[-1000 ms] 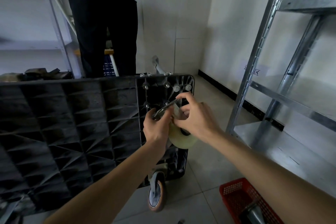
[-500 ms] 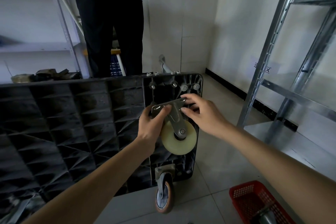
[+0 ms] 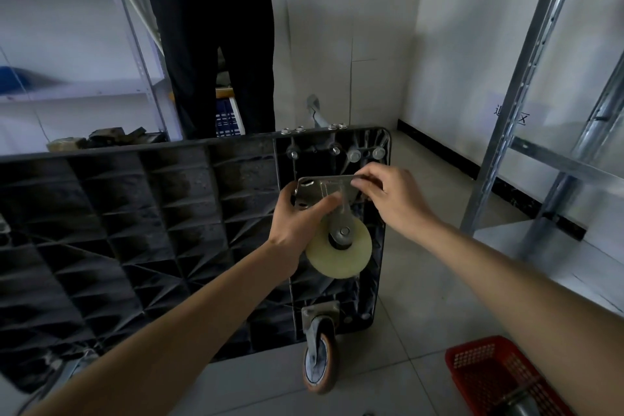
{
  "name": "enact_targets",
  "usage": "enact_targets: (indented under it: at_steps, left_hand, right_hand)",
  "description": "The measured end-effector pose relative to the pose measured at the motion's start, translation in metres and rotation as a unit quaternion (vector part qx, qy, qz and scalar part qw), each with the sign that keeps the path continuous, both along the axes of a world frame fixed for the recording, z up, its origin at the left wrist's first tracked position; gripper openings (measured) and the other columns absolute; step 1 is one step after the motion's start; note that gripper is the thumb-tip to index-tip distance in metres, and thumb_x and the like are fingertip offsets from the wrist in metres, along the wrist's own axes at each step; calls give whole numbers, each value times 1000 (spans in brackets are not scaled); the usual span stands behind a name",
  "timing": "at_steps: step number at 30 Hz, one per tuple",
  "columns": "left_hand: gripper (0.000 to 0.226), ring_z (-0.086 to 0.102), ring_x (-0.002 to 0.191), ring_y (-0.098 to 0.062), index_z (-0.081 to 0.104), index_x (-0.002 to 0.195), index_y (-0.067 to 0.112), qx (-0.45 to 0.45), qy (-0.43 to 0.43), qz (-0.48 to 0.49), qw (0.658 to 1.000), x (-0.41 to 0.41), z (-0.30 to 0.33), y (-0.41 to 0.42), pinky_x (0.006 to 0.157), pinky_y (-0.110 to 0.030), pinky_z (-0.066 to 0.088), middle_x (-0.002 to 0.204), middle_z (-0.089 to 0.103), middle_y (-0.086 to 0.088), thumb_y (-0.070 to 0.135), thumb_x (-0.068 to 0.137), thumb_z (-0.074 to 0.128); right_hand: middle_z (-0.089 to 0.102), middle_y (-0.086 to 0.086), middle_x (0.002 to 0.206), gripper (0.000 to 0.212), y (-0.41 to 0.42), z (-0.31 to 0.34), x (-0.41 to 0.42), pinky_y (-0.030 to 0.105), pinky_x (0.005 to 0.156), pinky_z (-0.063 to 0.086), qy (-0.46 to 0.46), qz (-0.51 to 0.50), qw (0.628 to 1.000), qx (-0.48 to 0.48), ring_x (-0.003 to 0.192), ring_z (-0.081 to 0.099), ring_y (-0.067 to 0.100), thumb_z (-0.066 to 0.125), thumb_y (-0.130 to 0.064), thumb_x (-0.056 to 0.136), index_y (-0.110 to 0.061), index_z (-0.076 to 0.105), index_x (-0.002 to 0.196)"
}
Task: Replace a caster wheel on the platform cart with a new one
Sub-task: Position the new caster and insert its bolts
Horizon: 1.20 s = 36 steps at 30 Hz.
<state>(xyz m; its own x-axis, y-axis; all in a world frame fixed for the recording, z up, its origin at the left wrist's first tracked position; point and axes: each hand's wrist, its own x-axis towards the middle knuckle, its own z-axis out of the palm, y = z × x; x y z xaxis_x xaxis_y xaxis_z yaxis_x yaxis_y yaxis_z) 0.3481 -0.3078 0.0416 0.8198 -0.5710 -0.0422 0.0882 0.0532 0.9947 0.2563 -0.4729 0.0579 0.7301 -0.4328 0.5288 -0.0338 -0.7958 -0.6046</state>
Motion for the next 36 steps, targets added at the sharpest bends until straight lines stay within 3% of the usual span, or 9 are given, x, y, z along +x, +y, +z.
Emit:
enact_targets:
  at_steps: [2, 8, 10, 14, 19, 24, 28, 31, 36]
  left_hand:
    - [84, 74, 94, -19, 48, 138, 28, -2, 6, -12, 1000, -2, -3, -2, 89, -46, 60, 113, 71, 0, 34, 67, 92]
    - [95, 72, 101, -21, 46, 140, 40, -34, -20, 22, 999, 1, -2, -4, 89, -49, 59, 118, 69, 3, 44, 59, 94]
    - [98, 69, 105, -21, 42, 137, 52, -39, -44, 36, 998, 1, 1, -3, 90, -48, 58, 122, 66, 6, 50, 54, 94]
    - [78, 68, 105, -21, 44, 112, 70, -26, -86, 51, 995, 4, 8, -1, 88, -49, 59, 121, 63, 8, 48, 57, 93]
    - [81, 69, 107, -22, 45, 116, 71, -35, -67, 58, 995, 6, 18, 0, 88, -50, 58, 124, 64, 9, 51, 54, 92]
    - [78, 70, 105, -22, 48, 118, 67, -43, -52, 52, 996, 8, 27, 0, 87, -50, 59, 122, 66, 7, 51, 54, 90]
    - [72, 69, 106, -25, 49, 118, 68, -41, -31, 51, 997, 9, 34, -2, 87, -53, 59, 125, 63, 6, 49, 62, 89]
    - [75, 68, 106, -26, 46, 121, 68, -36, -14, 54, 998, 12, 38, -3, 86, -53, 59, 125, 62, 6, 51, 62, 89]
    - [67, 68, 104, -25, 44, 128, 63, -37, 26, 49, 998, 18, 38, -6, 87, -53, 59, 121, 58, 11, 41, 78, 84]
  right_hand:
    - [68, -7, 78, 14, -1, -1, 3, 34, 66, 49, -2, -7, 1000, -5, 72, 63, 11, 67, -29, 96, -16, 71, 95]
    - [64, -15, 75, 10, -2, 1, 12, 21, 64, 45, -20, -9, 1000, -10, 72, 61, 2, 67, -29, 96, -20, 70, 94]
    - [65, -16, 76, 8, -2, 1, 15, 23, 66, 46, -31, -14, 999, -3, 74, 62, 1, 68, -30, 95, -22, 70, 94]
    - [71, -14, 83, 8, -3, 4, 18, 27, 72, 54, -28, -21, 999, -1, 79, 66, 1, 69, -32, 94, -25, 72, 96]
    - [72, -14, 88, 14, -2, 15, 22, 24, 75, 54, -24, -25, 999, 6, 83, 65, -1, 72, -33, 92, -24, 74, 101]
    - [67, -14, 90, 22, -5, 24, 25, 30, 75, 56, -40, -37, 998, -16, 79, 63, 1, 77, -33, 86, -24, 71, 105]
    - [62, -10, 118, 48, -12, 36, 25, 28, 77, 48, -31, -92, 990, -99, 103, 61, 10, 79, -47, 82, -28, 60, 122]
    - [52, -11, 138, 64, -15, 48, 30, 36, 95, 45, -5, -112, 979, -169, 123, 53, 16, 76, -53, 81, -29, 51, 135]
    - [39, -4, 157, 86, -26, 65, 40, 40, 115, 30, 94, -74, 979, -163, 141, 40, 20, 73, -57, 83, -27, 32, 153]
